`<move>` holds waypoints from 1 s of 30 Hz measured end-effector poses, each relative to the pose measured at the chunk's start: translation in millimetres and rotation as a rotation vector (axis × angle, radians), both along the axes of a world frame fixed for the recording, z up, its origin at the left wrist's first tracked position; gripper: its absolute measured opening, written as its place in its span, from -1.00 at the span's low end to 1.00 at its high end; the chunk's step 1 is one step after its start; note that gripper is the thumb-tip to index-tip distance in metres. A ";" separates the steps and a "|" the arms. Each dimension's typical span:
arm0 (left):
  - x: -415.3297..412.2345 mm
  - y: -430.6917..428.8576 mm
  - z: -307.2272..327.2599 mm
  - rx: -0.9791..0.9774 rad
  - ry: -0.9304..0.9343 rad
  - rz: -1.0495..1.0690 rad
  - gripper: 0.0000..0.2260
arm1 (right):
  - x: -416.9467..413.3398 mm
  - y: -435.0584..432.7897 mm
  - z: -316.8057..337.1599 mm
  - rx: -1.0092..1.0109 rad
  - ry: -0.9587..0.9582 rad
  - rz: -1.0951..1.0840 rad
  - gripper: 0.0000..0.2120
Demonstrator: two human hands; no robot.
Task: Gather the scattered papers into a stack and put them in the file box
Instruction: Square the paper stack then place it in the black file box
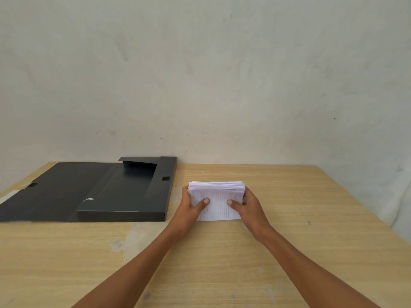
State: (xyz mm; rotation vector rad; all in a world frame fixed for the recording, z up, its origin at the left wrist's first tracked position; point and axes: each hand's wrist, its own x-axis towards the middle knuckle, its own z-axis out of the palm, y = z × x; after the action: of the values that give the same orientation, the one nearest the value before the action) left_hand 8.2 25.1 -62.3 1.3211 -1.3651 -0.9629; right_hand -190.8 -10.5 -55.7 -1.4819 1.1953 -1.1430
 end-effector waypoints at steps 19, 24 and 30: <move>2.3 -10.8 1.9 -0.011 -0.135 -0.023 -0.41 | -2.4 -8.9 1.5 0.015 0.199 -0.058 -0.64; 18.5 -18.5 23.9 0.052 -0.128 -0.226 -0.47 | -2.2 -15.0 35.3 -0.099 0.328 -0.095 -0.07; 36.7 -23.5 53.8 0.086 -0.277 -0.345 -0.50 | -4.7 -21.1 78.6 -0.130 0.527 0.254 -0.85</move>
State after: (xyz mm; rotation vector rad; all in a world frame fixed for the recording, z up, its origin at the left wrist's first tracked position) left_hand 44.9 1.7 -8.4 1.3457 -1.8248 -1.1063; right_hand -195.5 -31.6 22.9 -2.0503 1.2408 -0.6847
